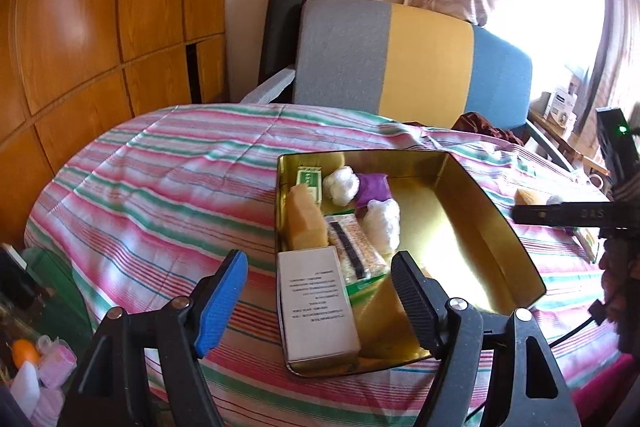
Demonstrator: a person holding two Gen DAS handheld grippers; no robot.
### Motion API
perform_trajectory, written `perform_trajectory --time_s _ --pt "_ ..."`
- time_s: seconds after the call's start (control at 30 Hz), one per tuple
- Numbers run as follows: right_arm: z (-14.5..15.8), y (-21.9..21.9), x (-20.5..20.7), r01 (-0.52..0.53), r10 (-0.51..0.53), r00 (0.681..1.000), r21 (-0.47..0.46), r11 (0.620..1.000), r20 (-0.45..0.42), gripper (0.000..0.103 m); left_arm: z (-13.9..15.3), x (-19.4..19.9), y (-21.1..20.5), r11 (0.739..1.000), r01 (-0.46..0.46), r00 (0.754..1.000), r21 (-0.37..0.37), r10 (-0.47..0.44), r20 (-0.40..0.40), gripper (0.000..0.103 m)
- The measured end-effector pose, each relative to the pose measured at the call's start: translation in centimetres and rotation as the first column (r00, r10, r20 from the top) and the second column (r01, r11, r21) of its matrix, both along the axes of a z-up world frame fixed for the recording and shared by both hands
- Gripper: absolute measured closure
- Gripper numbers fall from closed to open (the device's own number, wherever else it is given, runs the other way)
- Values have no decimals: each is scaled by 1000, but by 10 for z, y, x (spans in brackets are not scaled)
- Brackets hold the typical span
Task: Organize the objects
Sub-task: 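Move the right tool to the cracker packet while the left tool heads to the yellow sponge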
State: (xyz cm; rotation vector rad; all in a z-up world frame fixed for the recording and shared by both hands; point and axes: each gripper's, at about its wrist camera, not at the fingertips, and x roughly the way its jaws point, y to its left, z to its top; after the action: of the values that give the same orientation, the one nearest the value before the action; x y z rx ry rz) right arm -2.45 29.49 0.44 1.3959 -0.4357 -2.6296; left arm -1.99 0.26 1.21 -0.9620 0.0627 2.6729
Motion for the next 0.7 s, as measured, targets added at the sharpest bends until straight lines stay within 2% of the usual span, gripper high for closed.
perform_trajectory --time_s 0.2,0.4,0.53,0.6,0.7 --pt "2 71 34 152 -152 988 39 988 2 57 11 9 20 998 57 998 -28 -57 -31 28" --pt "5 142 56 314 -313 949 70 947 -31 57 21 15 55 988 136 989 -67 -139 -50 27" --pt "6 189 70 443 -438 896 96 891 -71 57 25 18 83 976 198 977 -96 -204 -56 27" --pt "2 210 79 513 -506 858 105 852 -89 57 27 21 101 966 233 969 -111 -241 -58 27" --pt "-11 237 97 612 -607 790 47 790 -84 57 28 23 128 948 291 953 -126 -300 -52 27"
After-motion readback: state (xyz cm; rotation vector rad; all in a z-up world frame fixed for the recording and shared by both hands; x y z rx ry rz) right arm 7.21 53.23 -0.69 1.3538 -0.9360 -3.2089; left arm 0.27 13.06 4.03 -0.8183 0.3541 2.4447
